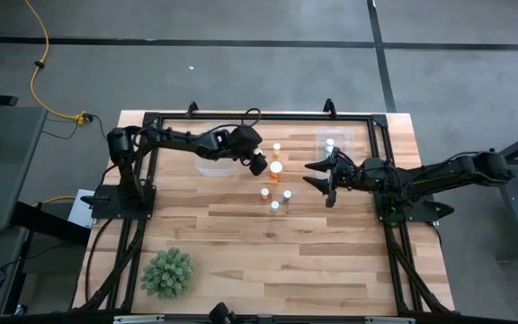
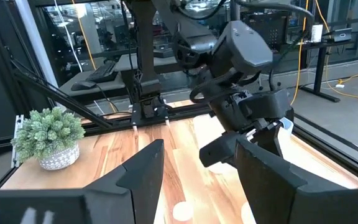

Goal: Pick and place medicine bottles into bin by pill shape (circle, oval)
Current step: Put the small orange tablet bottle into the right transparent bin

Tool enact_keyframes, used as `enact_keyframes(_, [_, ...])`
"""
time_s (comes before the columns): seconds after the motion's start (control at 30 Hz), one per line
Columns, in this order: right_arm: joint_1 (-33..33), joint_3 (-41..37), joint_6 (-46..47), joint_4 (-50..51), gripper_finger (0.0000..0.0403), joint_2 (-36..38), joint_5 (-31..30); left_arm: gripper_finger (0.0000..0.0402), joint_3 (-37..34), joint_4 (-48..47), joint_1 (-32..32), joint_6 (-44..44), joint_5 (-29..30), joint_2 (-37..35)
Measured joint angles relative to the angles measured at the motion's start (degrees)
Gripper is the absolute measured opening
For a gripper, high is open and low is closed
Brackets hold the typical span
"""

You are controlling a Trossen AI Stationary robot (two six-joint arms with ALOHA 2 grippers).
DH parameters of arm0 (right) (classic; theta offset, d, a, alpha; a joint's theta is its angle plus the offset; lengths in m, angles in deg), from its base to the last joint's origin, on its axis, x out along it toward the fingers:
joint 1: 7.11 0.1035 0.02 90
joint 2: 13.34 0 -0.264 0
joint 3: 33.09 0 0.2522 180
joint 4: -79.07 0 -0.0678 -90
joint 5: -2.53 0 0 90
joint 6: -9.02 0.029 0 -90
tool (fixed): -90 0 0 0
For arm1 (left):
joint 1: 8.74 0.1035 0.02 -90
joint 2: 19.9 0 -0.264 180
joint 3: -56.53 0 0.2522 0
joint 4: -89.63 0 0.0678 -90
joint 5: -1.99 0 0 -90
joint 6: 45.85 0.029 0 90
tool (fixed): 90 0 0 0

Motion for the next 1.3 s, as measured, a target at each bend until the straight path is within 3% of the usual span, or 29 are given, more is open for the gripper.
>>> enact_keyframes(0.47, [-0.01, 0.0, -0.46, 0.17, 0.019, 0.0, 0.0, 0.0245, -8.54, 12.32, -1.69, -5.5, 5.77, 0.0])
enact_keyframes(1.3, [0.0, 0.0, -0.46, 0.15, 0.019, 0.0, 0.02, 0.0245, -8.73, 20.19, -3.53, -5.09, 8.93, 4.85])
